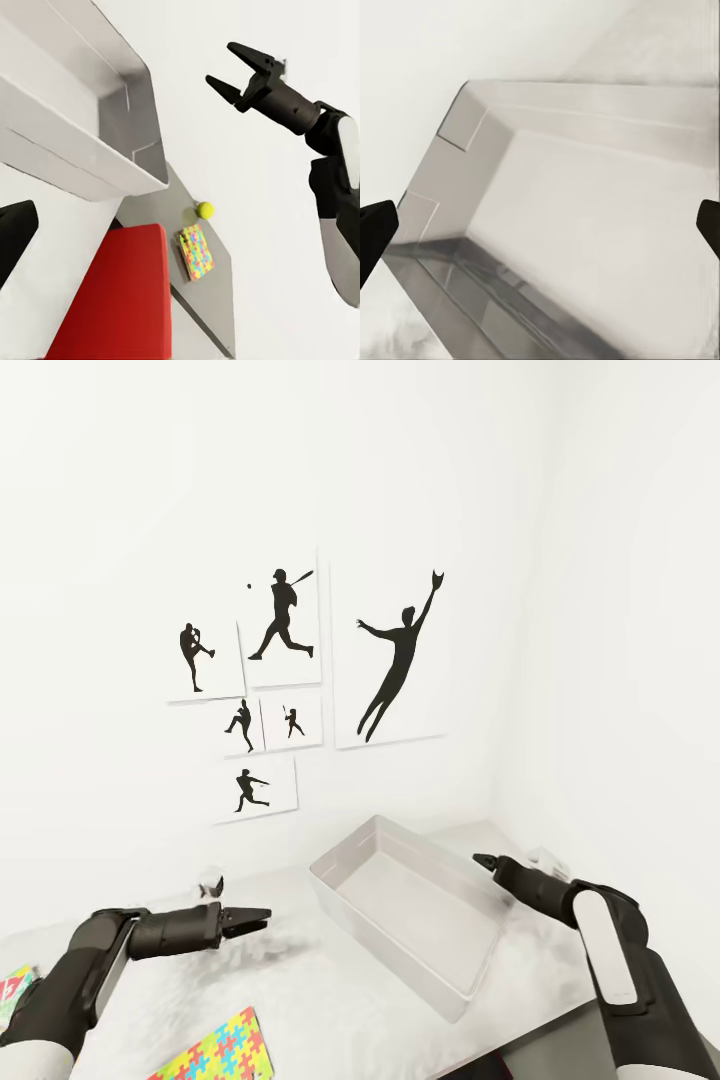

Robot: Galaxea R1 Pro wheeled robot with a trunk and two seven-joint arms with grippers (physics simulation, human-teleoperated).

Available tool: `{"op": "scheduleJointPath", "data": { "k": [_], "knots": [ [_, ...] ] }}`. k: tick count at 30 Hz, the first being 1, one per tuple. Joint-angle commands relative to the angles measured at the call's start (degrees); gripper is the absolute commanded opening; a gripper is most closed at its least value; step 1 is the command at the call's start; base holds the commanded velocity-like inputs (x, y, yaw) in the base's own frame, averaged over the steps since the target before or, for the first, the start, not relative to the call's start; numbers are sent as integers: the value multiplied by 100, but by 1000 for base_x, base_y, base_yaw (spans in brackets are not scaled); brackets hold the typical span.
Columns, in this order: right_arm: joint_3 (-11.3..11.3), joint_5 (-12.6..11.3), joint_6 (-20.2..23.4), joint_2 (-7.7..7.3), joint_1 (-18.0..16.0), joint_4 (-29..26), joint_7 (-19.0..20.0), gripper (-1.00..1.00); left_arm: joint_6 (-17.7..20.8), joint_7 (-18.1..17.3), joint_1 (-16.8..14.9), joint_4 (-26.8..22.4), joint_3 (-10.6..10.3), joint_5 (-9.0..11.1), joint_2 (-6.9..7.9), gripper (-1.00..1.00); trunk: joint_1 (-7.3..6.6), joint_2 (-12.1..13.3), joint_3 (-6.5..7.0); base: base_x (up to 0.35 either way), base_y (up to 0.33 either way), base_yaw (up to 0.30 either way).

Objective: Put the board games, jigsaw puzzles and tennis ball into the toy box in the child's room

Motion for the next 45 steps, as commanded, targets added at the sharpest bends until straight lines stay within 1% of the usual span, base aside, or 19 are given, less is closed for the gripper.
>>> {"op": "scheduleJointPath", "data": {
  "k": [1, 4, 5, 7, 8, 9, 12, 15, 20, 21, 28, 30, 34, 36, 40, 41, 45],
  "knots": [
    [-9, -61, 59, -6, -2, -6, -172, 100, 83, 211, -189, -12, 2, 0, -65, 100, 2, -5, -3, 0, 0, 0],
    [-23, -66, 109, -12, -2, -15, -360, 100, 140, 562, -512, -15, 4, 4, -154, 100, 2, -5, -3, 0, 0, 0],
    [-31, -67, 147, -14, -2, -39, -464, 100, 178, 804, -697, -13, 5, 5, -221, 100, 2, -5, -3, 0, 0, 0],
    [-38, -67, 188, -15, -2, -70, -540, 100, 204, 1057, -840, -12, 5, 6, -295, 100, 2, -5, -3, 0, 0, 0],
    [-38, -67, 188, -15, -2, -70, -540, 100, 204, 1057, -840, -12, 5, 6, -295, 100, 2, -5, -3, 0, 0, 0],
    [-42, -65, 226, -16, -2, -98, -598, 100, 223, 1337, -943, -7, 5, 7, -390, 100, 2, -5, -3, 0, 0, 0],
    [-46, -64, 264, -16, -2, -140, -675, 100, 243, 1789, -1103, -4, 6, 7, -573, 100, 2, -5, -3, 0, 0, 0],
    [-46, -61, 287, -17, -2, -181, -740, 100, 255, 2277, -1311, 9, 4, 5, -788, 100, 2, -5, -3, 0, 0, 0],
    [-43, -61, 308, -17, -2, -257, -855, 100, 263, 3222, -1600, 98, -1, 1, -1148, 100, 2, -5, -3, 0, 0, 0],
    [-42, -60, 313, -17, -2, -276, -911, 100, 262, 3622, -1663, 149, -2, 3, -1277, 100, 2, -5, -3, 0, 0, 0],
    [-23, -63, 320, -17, -2, -302, -1190, 100, 236, 4938, -1755, 278, -3, 5, -1753, 100, 2, -5, -3, 0, 0, 0],
    [-10, -65, 321, -17, -2, -306, -1367, 100, 203, 5610, -1769, 387, -3, 5, -1990, 100, 2, -5, -3, 0, 0, 0],
    [5, -66, 326, -9, -2, -307, -1524, 100, 159, 6171, -1775, 560, -3, 25, -2136, 100, 2, -5, -3, 0, 0, 0],
    [13, -66, 336, -3, -2, -308, -1649, 100, 21, 6465, -1777, 740, -3, 38, -2208, 100, 2, -5, -3, 0, 0, 0],
    [17, -67, 404, 6, -2, -308, -1856, 100, -292, 6680, -1778, 1064, -3, 46, -2209, 100, 2, -5, -3, 0, 0, 0],
    [19, -67, 434, 20, -2, -308, -1981, 100, -436, 6736, -1778, 1244, -3, 48, -2209, 100, 2, -5, -3, 0, 0, 0],
    [20, -69, 467, 57, -2, -309, -2267, 100, -642, 6794, -1779, 1576, -3, 48, -2209, 100, 2, -5, -3, 0, 0, 0]
  ]
}}
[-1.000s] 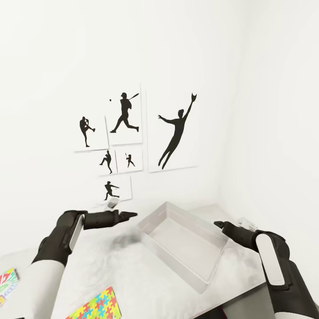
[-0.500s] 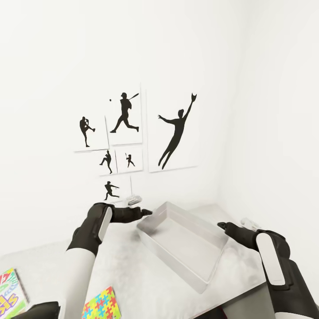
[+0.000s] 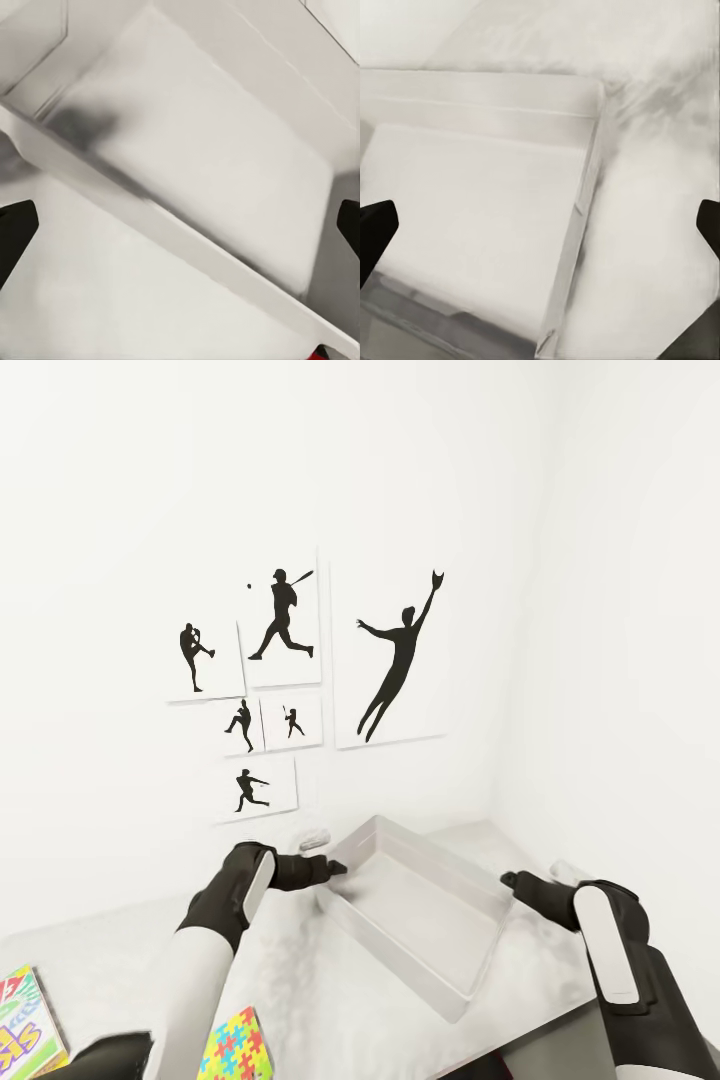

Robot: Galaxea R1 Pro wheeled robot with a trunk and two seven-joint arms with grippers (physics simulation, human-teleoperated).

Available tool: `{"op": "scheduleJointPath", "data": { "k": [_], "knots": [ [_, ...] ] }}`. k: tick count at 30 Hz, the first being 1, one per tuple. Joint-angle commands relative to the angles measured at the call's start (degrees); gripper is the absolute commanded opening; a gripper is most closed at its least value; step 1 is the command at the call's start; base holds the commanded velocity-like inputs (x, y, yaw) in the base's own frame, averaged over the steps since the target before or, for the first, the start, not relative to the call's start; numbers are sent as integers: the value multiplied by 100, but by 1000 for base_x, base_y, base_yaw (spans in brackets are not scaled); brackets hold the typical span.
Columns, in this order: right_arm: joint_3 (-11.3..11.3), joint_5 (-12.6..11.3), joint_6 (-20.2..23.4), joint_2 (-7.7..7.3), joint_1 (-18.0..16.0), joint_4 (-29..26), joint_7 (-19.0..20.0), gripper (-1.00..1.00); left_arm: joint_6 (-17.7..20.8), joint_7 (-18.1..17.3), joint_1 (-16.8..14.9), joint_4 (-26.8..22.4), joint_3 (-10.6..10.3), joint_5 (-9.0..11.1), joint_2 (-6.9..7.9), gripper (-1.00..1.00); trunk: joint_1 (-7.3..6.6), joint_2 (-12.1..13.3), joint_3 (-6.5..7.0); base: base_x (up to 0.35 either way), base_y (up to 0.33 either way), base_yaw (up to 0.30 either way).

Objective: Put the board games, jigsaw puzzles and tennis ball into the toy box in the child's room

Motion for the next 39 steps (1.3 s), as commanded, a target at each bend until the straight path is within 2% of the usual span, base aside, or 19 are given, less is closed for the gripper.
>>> {"op": "scheduleJointPath", "data": {
  "k": [1, 6, 12, 21, 23, 28, 39],
  "knots": [
    [0, -63, 20, 5, -2, -4, -132, 100, -8, -4, -3, 69, 33, 7, -7, 100, 2, -5, -3, 0, 0, 0],
    [2, -86, 42, 30, -2, -1, -479, 100, -257, 19, -3, 302, 33, 4, -7, 100, 2, -5, -3, 0, 0, 0],
    [86, -107, 62, 37, -2, 4, -588, 100, -451, 28, -3, 470, 31, 4, -7, 100, 2, -5, -3, 0, 0, 0],
    [388, -102, 53, 43, -2, 5, -603, 100, -733, 77, -3, 645, 1, 4, -7, 100, 2, -5, -3, 0, 0, 0],
    [537, -103, 31, 45, -2, 9, -606, 100, -783, 93, -3, 663, -5, 5, -7, 100, 2, -5, -3, 0, 0, 0],
    [732, -96, 3, 47, -2, 12, -606, 100, -827, 104, -3, 676, -9, 10, -7, 100, 2, -5, -3, 0, 0, 0],
    [837, -95, -8, 46, -2, 0, -584, 100, -853, 112, -3, 672, -16, 18, -7, 100, 2, -5, -3, 0, 0, 0]
  ]
}}
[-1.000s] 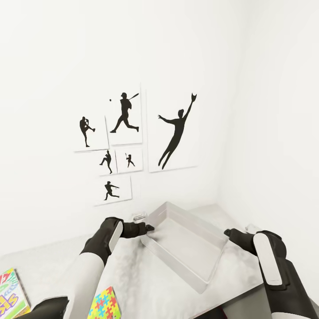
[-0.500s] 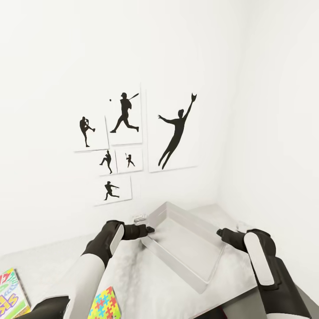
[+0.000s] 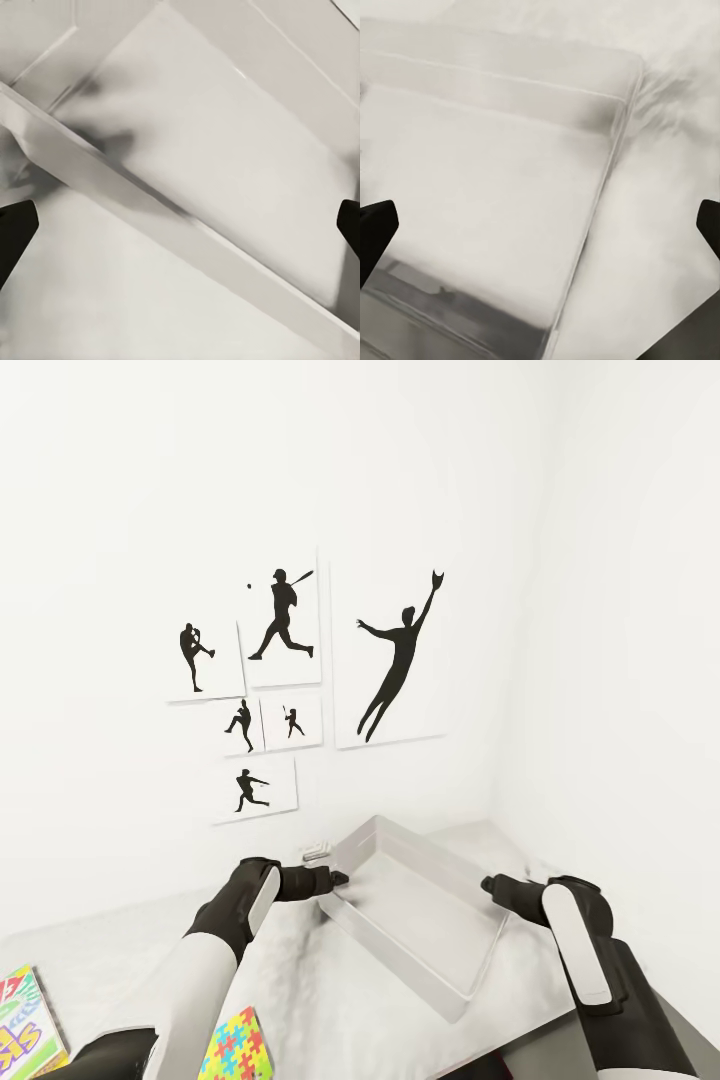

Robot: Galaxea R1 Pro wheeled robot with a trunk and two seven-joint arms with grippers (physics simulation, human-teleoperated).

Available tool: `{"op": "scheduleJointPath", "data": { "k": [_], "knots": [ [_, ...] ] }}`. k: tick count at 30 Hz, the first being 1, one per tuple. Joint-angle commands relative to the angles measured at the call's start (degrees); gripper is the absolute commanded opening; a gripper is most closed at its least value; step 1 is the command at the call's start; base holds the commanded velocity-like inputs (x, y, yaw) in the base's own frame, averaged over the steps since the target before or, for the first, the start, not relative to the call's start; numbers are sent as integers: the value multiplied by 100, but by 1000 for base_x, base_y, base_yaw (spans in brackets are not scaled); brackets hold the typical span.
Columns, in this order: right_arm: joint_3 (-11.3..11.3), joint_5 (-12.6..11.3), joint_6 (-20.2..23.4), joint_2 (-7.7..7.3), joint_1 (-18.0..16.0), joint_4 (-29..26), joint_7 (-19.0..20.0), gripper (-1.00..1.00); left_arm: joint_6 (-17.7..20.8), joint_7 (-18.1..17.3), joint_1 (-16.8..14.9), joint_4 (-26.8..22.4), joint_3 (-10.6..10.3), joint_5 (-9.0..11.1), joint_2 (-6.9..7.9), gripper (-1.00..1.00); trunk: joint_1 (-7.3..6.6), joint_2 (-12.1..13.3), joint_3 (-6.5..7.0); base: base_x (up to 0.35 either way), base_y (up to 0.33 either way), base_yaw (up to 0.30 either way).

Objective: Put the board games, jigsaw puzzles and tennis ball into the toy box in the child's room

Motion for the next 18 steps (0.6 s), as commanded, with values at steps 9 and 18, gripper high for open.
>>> {"op": "scheduleJointPath", "data": {
  "k": [9, 18],
  "knots": [
    [16, -63, 5, -1, -2, -8, -55, 100, -13, 103, -2, -6, -37, 18, -7, 100, 2, -5, -3, 0, 0, 0],
    [17, -70, 3, -1, -2, -8, -51, 100, -237, 481, -2, 9, -53, 181, -7, 100, 2, -5, -3, 0, 0, 0]
  ]
}}
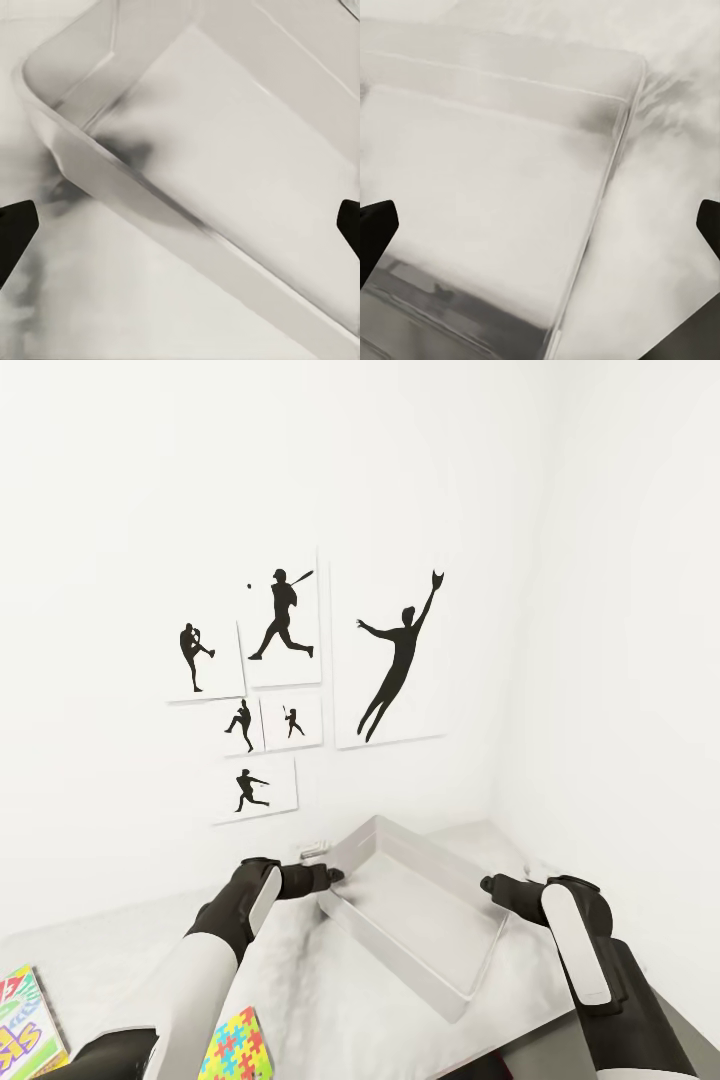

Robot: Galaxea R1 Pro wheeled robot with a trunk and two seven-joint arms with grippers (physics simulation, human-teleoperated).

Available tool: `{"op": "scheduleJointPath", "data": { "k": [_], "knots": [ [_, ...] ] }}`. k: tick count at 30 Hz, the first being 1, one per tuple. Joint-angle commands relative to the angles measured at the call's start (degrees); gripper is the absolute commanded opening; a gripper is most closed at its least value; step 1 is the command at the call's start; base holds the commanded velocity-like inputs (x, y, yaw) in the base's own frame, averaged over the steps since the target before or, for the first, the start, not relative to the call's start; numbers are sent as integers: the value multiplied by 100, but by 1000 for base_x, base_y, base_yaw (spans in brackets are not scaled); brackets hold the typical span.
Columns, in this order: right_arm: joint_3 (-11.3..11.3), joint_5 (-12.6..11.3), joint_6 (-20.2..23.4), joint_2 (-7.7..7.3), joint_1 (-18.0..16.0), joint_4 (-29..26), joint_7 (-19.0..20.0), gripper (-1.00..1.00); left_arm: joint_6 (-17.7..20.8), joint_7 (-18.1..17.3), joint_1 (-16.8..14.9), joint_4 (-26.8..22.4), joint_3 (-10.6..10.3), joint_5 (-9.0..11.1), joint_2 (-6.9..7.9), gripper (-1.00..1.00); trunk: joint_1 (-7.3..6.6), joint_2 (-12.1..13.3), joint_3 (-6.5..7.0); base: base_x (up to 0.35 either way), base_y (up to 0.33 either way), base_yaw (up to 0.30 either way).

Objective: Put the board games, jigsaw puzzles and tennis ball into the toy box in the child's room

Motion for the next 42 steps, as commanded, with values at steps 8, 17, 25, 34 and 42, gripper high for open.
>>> {"op": "scheduleJointPath", "data": {
  "k": [8, 17, 25, 34, 42],
  "knots": [
    [-7, -85, 18, -3, -2, -4, -49, 100, 4, 91, -1, 0, 30, 320, -7, 100, 2, -5, -11, 0, 0, 0],
    [-8, -100, 21, -2, -2, -2, -47, 100, -1, 105, -1, 8, -44, 374, -7, 100, 2, -5, -73, 0, 0, 0],
    [-8, -102, 21, -2, -2, -4, -48, 100, -12, 77, -1, 9, -259, 386, -7, 100, 2, -5, -145, 0, 0, 0],
    [-9, -103, 26, -2, -2, 2, -41, 100, -27, 50, -1, 9, -344, 390, -7, 100, 2, -5, -229, 0, 0, 0],
    [-8, -103, 28, -2, -2, 4, -40, 100, -35, -21, -1, 9, -354, 391, -7, 100, 2, -5, -304, 0, 0, 0]
  ]
}}
